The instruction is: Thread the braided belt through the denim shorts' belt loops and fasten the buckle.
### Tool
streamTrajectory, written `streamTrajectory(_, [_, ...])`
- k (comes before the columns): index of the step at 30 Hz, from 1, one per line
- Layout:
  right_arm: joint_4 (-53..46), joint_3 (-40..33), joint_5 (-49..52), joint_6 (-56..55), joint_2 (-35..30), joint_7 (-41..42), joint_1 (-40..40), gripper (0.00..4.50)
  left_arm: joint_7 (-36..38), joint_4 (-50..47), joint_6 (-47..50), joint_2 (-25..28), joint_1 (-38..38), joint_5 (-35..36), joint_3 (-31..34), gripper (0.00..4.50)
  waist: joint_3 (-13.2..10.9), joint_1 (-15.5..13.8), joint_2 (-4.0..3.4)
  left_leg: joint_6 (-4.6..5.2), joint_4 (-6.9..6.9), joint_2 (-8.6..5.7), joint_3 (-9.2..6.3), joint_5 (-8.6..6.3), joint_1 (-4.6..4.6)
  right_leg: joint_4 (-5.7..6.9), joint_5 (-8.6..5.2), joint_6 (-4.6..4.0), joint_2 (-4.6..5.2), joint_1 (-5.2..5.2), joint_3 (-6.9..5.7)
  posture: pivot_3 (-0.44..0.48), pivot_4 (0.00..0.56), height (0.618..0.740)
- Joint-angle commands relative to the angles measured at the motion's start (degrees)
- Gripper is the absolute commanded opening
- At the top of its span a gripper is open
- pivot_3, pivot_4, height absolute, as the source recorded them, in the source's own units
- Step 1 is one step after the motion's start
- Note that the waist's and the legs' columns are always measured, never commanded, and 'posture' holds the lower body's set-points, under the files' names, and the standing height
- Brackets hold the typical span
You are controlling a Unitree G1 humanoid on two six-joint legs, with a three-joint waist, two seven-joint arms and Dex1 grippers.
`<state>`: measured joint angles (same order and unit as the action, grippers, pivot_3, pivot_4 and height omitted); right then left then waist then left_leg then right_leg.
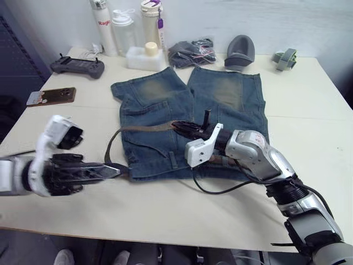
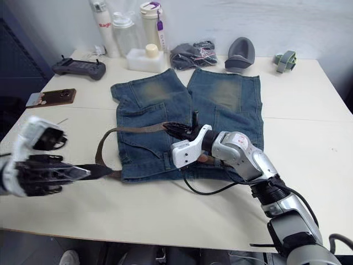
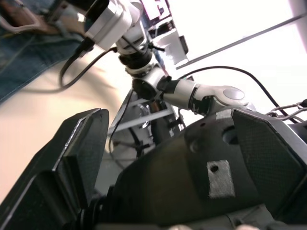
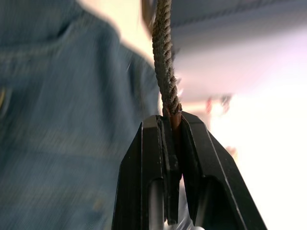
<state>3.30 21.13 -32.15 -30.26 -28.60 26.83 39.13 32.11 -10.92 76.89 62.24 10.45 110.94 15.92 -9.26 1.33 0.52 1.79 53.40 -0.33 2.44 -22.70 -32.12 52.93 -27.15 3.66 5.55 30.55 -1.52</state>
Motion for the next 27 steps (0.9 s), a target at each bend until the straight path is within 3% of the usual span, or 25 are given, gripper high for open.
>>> streamTrajectory(1, [-3.91, -1.18, -0.20, -1.71, -0.08, -2.01, -0.78, 0.00, -24.59, -1.26, -14.18, -17.96, 1.27, 2.06, -1.84, 4.45, 0.07, -0.01, 0.02, 0.05, 0.09, 0.00, -0.01, -0.05, -0.04, 0.07, 0.02, 0.03, 0.00, 0.01, 0.00, 0.000, 0.150, 0.656])
streamTrajectory(3, [-5.45, -1.81, 1.42, -0.90, -0.19, -1.16, -1.75, 0.00, -38.16, -4.22, -19.62, -27.80, 0.27, 2.06, -1.91, 4.45, 0.17, 0.04, 0.22, 0.26, 0.55, -0.01, -0.04, -0.41, -0.17, 0.84, 0.05, 0.10, -0.01, 0.29, 0.02, 0.000, 0.150, 0.656])
streamTrajectory(5, [-6.57, -2.13, 1.71, -0.92, -0.73, -0.76, -2.28, 0.00, -47.12, -8.94, -24.46, -37.22, -0.58, 2.06, -1.80, 4.45, 0.23, 0.12, 0.30, 0.29, 0.79, -0.01, -0.09, -0.60, -0.33, 1.17, 0.04, 0.12, -0.03, 0.49, 0.05, 0.000, 0.150, 0.656])
streamTrajectory(9, [-7.59, -2.60, 1.48, -0.48, -1.56, -0.16, -2.95, 0.00, -58.05, -16.19, -30.60, -47.64, -0.85, 2.06, -2.98, 4.45, 0.37, 0.24, 0.47, 0.32, 0.86, -0.08, 0.00, -0.61, -0.58, 1.36, 0.12, 0.27, -0.05, 0.79, 0.26, 0.000, 0.150, 0.656])
streamTrajectory(12, [-8.09, -2.84, 1.20, -0.29, -1.79, 0.03, -3.20, 0.00, -64.75, -17.69, -33.34, -52.01, 0.46, 2.06, -2.13, 4.45, 0.43, 0.21, 0.43, 0.24, 0.86, -0.08, 0.00, -0.56, -0.54, 1.35, 0.12, 0.27, -0.10, 0.78, 0.26, 0.000, 0.150, 0.656])
streamTrajectory(18, [-7.82, -3.14, -0.28, -0.31, -3.16, -0.56, -3.78, 0.00, -71.94, -19.08, -34.66, -55.22, 0.83, 2.06, -0.06, 4.45, 0.47, 0.14, 0.43, 0.23, 0.85, -0.07, 0.00, -0.55, -0.54, 1.29, 0.11, 0.26, -0.16, 0.74, 0.26, 0.000, 0.150, 0.656])
streamTrajectory(21, [-7.56, -3.31, -0.83, -0.56, -3.67, -1.16, -3.63, 0.00, -72.83, -19.30, -33.77, -55.08, -0.01, 2.06, 0.24, 3.62, 0.47, 0.05, 0.43, 0.24, 0.85, -0.07, 0.00, -0.55, -0.56, 1.25, 0.11, 0.26, -0.16, 0.74, 0.26, 0.000, 0.150, 0.656])
streamTrajectory(27, [-7.84, -3.66, 0.13, -0.82, -3.94, -1.00, -3.33, 0.00, -76.20, -14.99, -31.37, -55.35, 3.36, 2.06, 1.58, 0.84, 0.47, 0.01, 0.43, 0.24, 0.85, -0.07, 0.00, -0.54, -0.58, 1.16, 0.10, 0.26, -0.18, 0.72, 0.26, 0.000, 0.150, 0.656])
